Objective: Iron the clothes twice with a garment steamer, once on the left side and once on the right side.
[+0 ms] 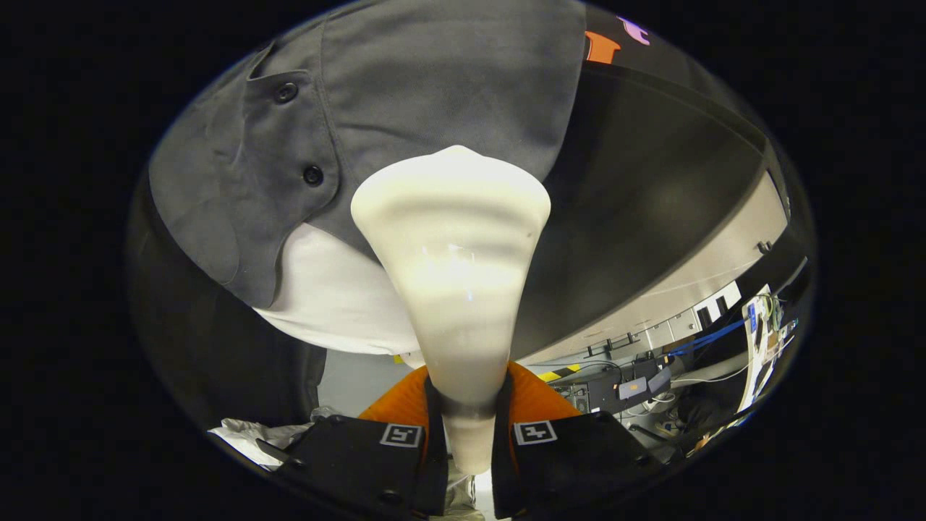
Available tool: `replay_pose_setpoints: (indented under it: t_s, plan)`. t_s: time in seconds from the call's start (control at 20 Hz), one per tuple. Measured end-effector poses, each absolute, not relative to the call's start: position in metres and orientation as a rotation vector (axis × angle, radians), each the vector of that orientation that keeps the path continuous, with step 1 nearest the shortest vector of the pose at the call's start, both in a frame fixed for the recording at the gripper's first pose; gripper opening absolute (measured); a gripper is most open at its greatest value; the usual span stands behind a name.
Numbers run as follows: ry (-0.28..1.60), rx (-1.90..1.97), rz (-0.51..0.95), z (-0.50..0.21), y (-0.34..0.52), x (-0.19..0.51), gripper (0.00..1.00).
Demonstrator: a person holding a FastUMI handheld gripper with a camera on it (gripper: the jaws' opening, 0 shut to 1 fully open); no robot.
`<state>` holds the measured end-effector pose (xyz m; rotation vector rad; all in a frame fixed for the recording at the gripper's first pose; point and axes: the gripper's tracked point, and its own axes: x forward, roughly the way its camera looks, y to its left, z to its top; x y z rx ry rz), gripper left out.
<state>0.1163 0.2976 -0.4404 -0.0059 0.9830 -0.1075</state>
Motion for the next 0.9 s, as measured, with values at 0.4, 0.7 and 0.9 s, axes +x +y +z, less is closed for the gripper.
replay_pose_setpoints:
  t_s: [0.4,0.7,0.9]
  plan:
    - [0.845,-0.001,-0.183,-0.331,0.319,0.092,0.32]
    - [0.686,-0.011,-0.195,-0.223,0.364,0.086,0.32]
    - [0.618,-0.023,-0.186,-0.172,0.397,0.092,0.32]
